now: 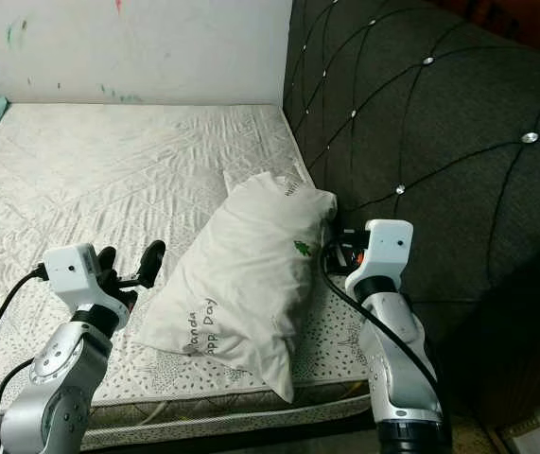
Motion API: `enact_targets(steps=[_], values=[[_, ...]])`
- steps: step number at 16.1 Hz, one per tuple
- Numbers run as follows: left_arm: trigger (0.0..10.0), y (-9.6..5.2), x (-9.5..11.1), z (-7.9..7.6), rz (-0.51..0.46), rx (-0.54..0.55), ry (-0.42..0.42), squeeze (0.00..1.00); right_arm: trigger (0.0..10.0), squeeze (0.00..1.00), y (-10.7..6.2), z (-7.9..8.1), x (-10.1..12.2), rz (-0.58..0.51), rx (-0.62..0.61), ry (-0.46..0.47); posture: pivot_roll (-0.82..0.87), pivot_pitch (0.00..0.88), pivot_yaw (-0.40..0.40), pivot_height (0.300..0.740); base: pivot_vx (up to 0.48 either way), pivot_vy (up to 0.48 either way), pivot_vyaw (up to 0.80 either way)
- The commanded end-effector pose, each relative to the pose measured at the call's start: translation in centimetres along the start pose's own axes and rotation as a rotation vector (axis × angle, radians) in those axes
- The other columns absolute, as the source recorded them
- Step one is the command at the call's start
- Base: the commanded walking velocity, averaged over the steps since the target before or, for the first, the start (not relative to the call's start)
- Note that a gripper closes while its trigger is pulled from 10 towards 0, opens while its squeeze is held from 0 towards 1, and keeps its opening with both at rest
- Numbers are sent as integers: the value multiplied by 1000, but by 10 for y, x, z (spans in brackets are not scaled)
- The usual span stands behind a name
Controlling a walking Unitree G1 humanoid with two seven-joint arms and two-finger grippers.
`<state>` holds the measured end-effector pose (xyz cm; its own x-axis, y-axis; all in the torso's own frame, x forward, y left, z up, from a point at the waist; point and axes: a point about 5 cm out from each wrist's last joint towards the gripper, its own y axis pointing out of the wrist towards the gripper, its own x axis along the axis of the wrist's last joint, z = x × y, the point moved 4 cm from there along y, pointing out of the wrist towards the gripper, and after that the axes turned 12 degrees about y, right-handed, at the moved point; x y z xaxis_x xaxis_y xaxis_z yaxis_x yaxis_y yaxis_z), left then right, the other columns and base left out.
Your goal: Clean up the room
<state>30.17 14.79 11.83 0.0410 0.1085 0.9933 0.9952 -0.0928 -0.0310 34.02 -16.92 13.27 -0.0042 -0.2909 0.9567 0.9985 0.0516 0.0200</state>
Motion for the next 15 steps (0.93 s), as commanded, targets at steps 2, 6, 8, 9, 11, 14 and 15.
enact_targets(steps=[2, 6, 8, 9, 11, 14, 15], values=[[10000, -4, 0, 1, 7, 12, 9, 0, 10000, 1000, -4, 0, 0, 9, 6, 11, -46, 0, -33, 740, 0, 0, 0], [10000, -25, -13, 6, 86, 72, -24, 0, 10000, 0, -25, 3, -25, 143, 42, 6, -31, 0, -50, 740, 0, 0, 0], [10000, -32, -15, 9, 107, 81, -24, 0, 10000, 0, -30, 3, -27, 154, 46, 1, -31, 0, -47, 740, 0, 0, 0], [10000, -36, -17, 10, 128, 82, -26, 0, 10000, 0, -31, 2, -28, 164, 38, 2, -32, 0, -44, 740, 0, 0, 0], [10000, -41, -18, 8, 149, 77, -30, 0, 10000, 0, -36, 1, -27, 172, 29, 7, -34, 20, -42, 740, 0, 0, 0], [10000, -50, -19, 8, 184, 84, -45, 0, 10000, 937, -45, -1, -30, 195, 19, 13, -24, 59, -39, 740, 0, 0, 0], [10000, -51, -19, 8, 188, 83, -45, 0, 0, 39, -46, 0, -28, 183, 20, 31, -19, 68, -37, 740, 0, 0, 0]])
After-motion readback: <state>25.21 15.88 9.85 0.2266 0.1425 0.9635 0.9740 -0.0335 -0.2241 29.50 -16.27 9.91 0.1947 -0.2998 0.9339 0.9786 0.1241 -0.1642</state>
